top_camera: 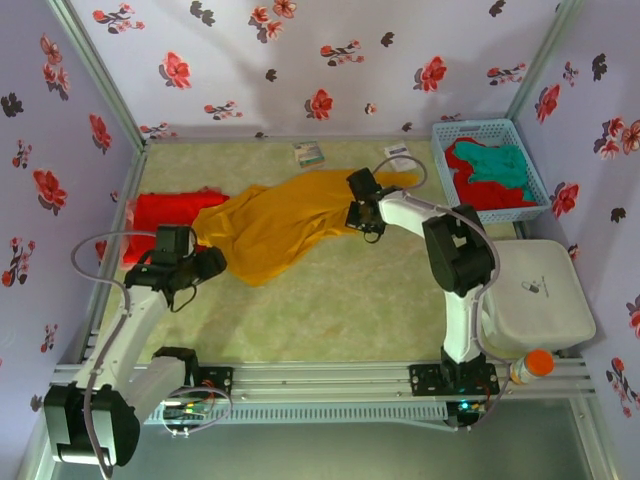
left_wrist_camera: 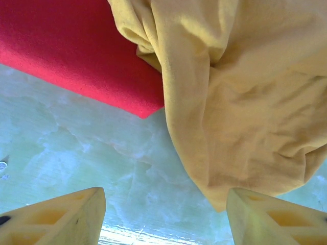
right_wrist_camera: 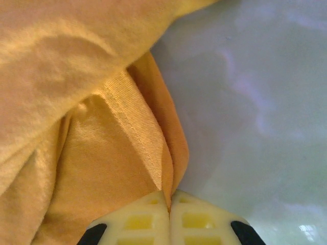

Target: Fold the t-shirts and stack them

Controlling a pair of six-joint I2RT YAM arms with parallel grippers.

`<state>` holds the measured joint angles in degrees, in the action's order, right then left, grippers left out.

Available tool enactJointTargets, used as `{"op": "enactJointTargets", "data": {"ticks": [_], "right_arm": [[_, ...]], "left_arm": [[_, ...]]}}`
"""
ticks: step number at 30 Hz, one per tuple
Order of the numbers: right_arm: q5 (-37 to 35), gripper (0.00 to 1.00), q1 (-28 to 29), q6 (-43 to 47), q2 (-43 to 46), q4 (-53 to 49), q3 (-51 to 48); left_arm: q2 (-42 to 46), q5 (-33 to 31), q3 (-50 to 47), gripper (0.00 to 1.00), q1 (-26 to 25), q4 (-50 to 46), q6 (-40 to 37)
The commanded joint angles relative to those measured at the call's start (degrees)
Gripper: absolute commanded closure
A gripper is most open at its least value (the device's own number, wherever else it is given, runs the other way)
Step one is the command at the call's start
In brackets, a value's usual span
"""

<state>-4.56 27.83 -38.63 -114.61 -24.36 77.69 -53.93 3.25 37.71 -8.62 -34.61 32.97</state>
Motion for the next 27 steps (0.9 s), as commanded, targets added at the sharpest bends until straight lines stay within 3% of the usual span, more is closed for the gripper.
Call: {"op": "enactJointTargets", "data": {"ticks": [1, 9, 15, 20, 27], "right_arm": [[-2.46, 1.0, -0.95, -0.17, 9.39, -2.43, -3.94], [7.17, 1.0, -9.23, 3.47, 24.83, -10.35, -12.25], [3.15, 1.0, -15.18, 4.36, 42.64, -16.72, -21.67], [0.2, 1.0, -21.55, 0.86, 56.29, -16.42, -29.51], [1.84, 1.0, -22.72, -0.35, 53.53, -14.0, -30.72]], "left_arm": [[-1.89, 1.32, -0.97, 0.35, -1.18, 1.79, 1.43], [-11.94, 3.26, 5.18, 0.32, -2.64, 4.92, -2.57], [-18.6, 3.52, 11.86, 0.33, -2.77, 4.96, -5.19], [-23.06, 5.37, 15.66, 0.33, -3.34, 4.37, -6.18], [-25.58, 5.72, 10.45, 0.36, -9.22, 7.08, -3.09]]}}
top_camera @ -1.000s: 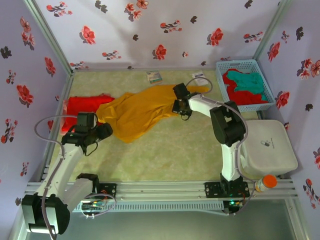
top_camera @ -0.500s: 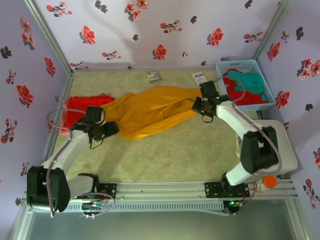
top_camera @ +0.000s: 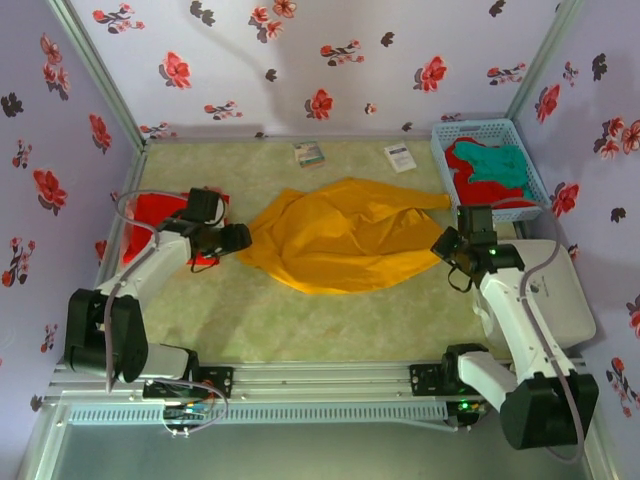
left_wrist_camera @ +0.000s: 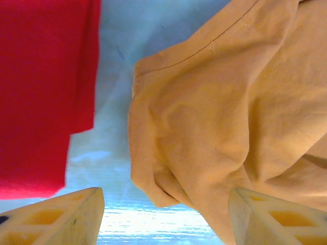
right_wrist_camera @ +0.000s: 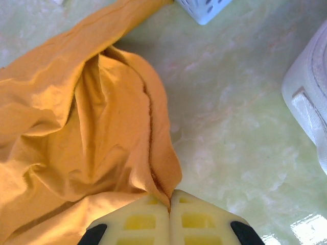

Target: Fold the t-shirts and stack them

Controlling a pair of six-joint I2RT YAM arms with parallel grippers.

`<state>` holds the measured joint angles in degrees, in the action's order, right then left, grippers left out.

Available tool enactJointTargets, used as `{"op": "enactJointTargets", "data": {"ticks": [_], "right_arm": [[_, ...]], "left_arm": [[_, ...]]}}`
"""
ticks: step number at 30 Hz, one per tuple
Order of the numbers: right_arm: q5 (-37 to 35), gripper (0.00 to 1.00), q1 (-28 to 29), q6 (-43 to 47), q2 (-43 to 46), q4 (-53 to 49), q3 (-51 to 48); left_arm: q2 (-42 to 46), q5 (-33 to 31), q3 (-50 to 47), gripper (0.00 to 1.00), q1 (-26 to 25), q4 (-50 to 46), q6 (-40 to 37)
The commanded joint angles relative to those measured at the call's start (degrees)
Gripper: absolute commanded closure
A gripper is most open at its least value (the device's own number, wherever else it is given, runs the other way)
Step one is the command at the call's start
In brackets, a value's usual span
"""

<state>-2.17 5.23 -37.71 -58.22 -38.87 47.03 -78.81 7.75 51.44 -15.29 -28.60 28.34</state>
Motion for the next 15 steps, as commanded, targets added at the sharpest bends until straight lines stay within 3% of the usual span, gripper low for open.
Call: {"op": "enactJointTargets", "data": {"ticks": [1, 8, 13, 15], "right_arm": [[-0.03, 1.0, -0.14, -1.33, -3.65, 1.08, 0.12], [2.43, 1.0, -0.14, -1.6, -7.03, 4.14, 0.22], [1.96, 1.0, -0.18, -1.13, -7.55, 3.76, 0.98], [1.82, 1.0, -0.3, -1.03, -7.7, 3.6, 1.75]], "left_arm": [[-0.42, 1.13, -4.79, 0.37, -3.34, 2.47, 2.59], [-0.33, -2.15, -11.45, 0.38, -8.44, 10.9, 8.42], [-3.82, -6.35, -8.7, 0.43, -8.4, 14.97, 6.25], [-6.42, -7.61, -5.17, 0.5, -8.06, 14.27, 3.96]]}}
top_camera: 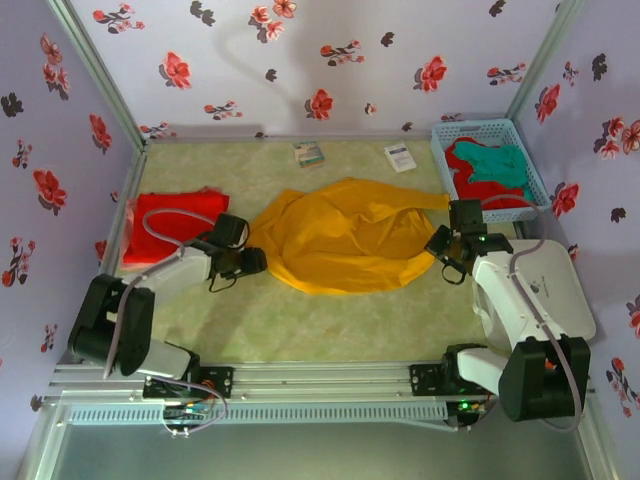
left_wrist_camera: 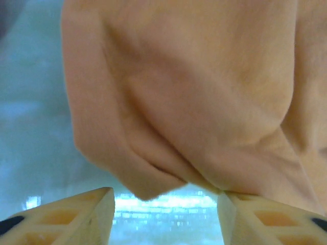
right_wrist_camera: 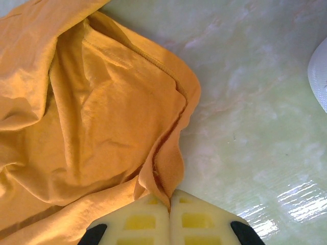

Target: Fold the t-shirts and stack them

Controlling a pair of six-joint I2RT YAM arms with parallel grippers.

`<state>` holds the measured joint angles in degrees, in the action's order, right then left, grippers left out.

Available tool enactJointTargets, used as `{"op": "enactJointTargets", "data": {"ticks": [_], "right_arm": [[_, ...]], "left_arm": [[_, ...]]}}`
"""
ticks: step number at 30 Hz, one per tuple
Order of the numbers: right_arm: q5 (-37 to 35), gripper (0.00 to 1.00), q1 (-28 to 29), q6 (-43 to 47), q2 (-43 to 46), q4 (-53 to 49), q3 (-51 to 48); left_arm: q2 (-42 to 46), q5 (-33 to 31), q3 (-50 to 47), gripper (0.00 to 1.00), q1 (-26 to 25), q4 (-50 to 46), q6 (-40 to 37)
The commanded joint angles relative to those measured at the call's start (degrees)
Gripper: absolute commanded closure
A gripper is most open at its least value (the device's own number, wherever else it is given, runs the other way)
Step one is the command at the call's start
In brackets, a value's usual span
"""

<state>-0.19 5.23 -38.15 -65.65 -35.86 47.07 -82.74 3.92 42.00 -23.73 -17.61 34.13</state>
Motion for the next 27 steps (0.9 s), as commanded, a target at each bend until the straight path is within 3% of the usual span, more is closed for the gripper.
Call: {"op": "enactJointTargets", "data": {"ticks": [1, 4, 6, 13, 18, 21, 24, 27], "right_arm": [[-0.11, 1.0, -0.46, -0.52, -0.48, 0.48, 2.07], [0.71, 1.0, -1.5, -0.05, -1.74, -0.08, 3.31], [1.23, 1.0, -2.21, 0.27, -2.19, -0.09, 3.8], [2.72, 1.0, -3.36, 1.1, -5.33, 0.53, 5.45], [2.99, 1.0, -4.17, 1.48, -7.4, 0.46, 6.25], [3.51, 1.0, -4.59, 1.56, -7.65, 0.52, 5.9], [4.19, 1.0, -4.71, 1.3, -7.4, 1.24, 4.78], [4.91, 1.0, -4.71, 1.39, -7.69, 1.93, 4.04]], "left_arm": [[-3.78, -3.79, 6.26, 0.56, 0.67, 2.19, -2.83], [-6.91, -3.59, 13.27, 0.84, 1.05, -3.11, -5.89], [-7.76, -3.02, 16.89, 0.92, 1.13, -5.17, -7.33], [-14.65, 0.8, 34.56, 1.0, 1.21, -15.61, -10.02], [-27.4, 2.63, 53.8, 1.0, 1.4, -24.1, -11.16], [-35.5, 3.66, 63.9, 0.93, 1.42, -26.13, -10.77], [-42.28, 4.74, 71.7, 0.7, 1.56, -30.71, -11.53], [-40.55, 4.83, 67.11, 0.46, 1.65, -28.7, -11.63]]}}
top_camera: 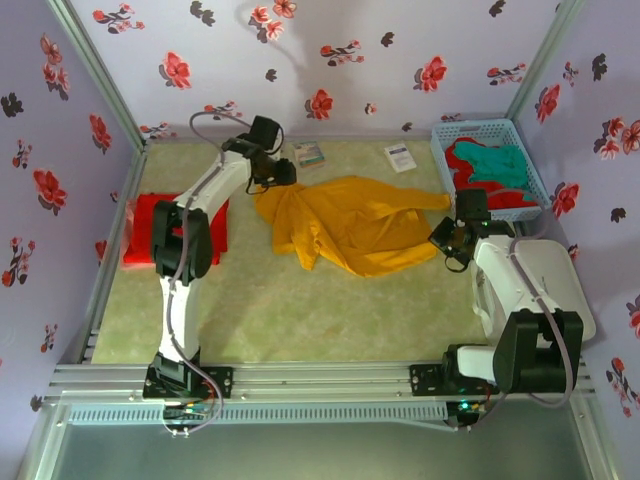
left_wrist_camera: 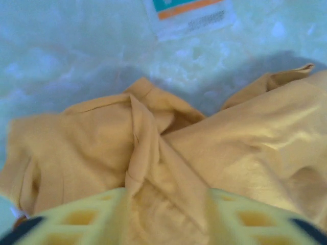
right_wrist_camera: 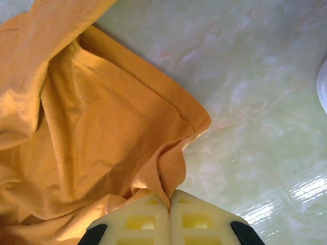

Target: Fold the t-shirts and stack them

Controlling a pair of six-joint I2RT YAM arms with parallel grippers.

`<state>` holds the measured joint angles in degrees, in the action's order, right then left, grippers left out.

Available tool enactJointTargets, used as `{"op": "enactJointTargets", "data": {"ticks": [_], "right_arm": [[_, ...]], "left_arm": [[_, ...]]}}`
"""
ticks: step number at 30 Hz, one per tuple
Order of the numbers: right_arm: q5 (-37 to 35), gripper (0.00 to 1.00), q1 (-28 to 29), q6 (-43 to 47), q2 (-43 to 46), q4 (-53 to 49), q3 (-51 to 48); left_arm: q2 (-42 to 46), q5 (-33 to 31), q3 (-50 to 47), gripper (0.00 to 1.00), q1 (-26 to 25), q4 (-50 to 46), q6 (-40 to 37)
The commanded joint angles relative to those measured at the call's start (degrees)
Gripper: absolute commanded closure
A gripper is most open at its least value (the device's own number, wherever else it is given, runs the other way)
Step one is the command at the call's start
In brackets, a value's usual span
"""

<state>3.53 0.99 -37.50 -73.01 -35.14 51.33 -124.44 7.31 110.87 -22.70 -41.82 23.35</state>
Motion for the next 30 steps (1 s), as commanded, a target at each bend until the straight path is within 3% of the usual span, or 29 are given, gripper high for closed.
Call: {"op": "enactJointTargets", "data": {"ticks": [1, 8, 14, 21, 24, 30], "right_arm": [[1.26, 1.0, -0.47, 0.9, -0.47, 1.3, -0.27], [2.83, 1.0, -0.46, 1.5, -0.81, 3.04, -1.6], [2.21, 1.0, -0.47, 2.11, -0.49, 2.8, -2.62], [2.09, 1.0, -0.47, 1.88, 1.31, 1.79, -4.27], [1.62, 1.0, -0.47, 2.05, 2.24, 1.22, -4.81], [0.87, 1.0, -0.47, 1.9, 3.13, 0.77, -5.46]], "left_arm": [[2.98, 1.3, -4.74, 0.43, 0.63, -2.95, -0.78], [19.81, 5.04, -33.24, 0.42, 0.64, 9.91, 2.31], [27.11, 7.86, -50.12, 0.41, -0.03, 21.45, 6.69], [25.95, 8.92, -52.86, 0.4, -0.32, 28.04, 7.71], [23.29, 8.95, -51.72, 0.45, -0.82, 27.64, 8.1], [20.76, 9.28, -51.27, 0.67, -2.24, 29.9, 10.35]]}}
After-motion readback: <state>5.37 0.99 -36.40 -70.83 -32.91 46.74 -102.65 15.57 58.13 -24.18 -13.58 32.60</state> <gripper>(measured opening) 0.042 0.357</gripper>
